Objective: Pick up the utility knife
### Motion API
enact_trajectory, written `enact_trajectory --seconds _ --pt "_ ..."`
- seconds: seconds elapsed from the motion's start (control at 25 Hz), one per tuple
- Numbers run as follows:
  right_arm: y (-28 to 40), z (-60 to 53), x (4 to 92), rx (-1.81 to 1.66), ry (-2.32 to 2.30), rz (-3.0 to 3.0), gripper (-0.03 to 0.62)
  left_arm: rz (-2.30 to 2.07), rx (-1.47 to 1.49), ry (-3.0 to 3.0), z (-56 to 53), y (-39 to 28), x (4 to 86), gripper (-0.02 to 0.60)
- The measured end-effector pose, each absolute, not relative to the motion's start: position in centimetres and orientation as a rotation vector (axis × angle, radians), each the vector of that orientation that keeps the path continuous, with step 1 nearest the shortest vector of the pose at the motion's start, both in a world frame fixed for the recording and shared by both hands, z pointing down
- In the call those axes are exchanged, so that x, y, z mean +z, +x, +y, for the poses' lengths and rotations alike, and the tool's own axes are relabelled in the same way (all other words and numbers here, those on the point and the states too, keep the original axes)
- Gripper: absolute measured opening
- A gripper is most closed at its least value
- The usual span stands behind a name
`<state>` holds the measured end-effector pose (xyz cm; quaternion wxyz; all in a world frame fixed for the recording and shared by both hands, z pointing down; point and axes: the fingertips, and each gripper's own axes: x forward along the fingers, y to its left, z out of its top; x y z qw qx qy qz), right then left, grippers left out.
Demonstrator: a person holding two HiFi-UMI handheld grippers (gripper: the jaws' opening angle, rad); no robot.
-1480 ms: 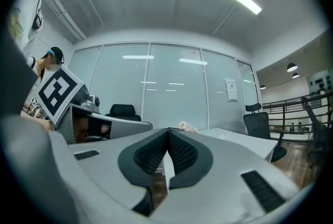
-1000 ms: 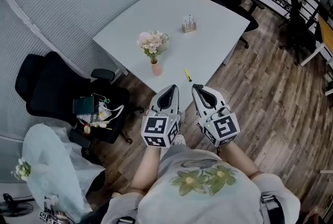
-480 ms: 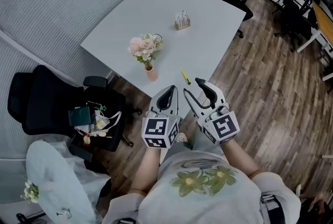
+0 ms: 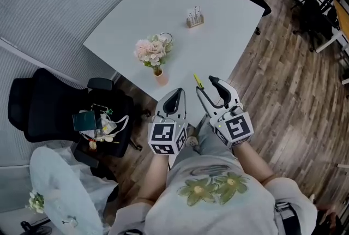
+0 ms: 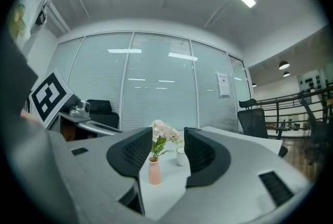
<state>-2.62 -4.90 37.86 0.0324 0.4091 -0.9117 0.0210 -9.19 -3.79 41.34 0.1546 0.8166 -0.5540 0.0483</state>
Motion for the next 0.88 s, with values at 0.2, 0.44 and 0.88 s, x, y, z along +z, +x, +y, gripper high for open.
enact_trajectory --seconds 0.2,0.44,0.88 --pt "-2.7 -7.6 39.1 0.085 1.256 -2.789 0.189 -1.619 0.162 2.308 -5.9 -9.8 42.2 0.002" --pt "-2.3 -9.7 40.7 0.126 1.228 -2.757 0.189 -1.621 0.171 2.297 -8.6 -9.1 42.3 0.000" --pt "-2.5 -12.6 45.0 0.210 1.166 -2.693 0.189 -1.610 0.236 2.236 -11.2 -8.8 45.4 0.002"
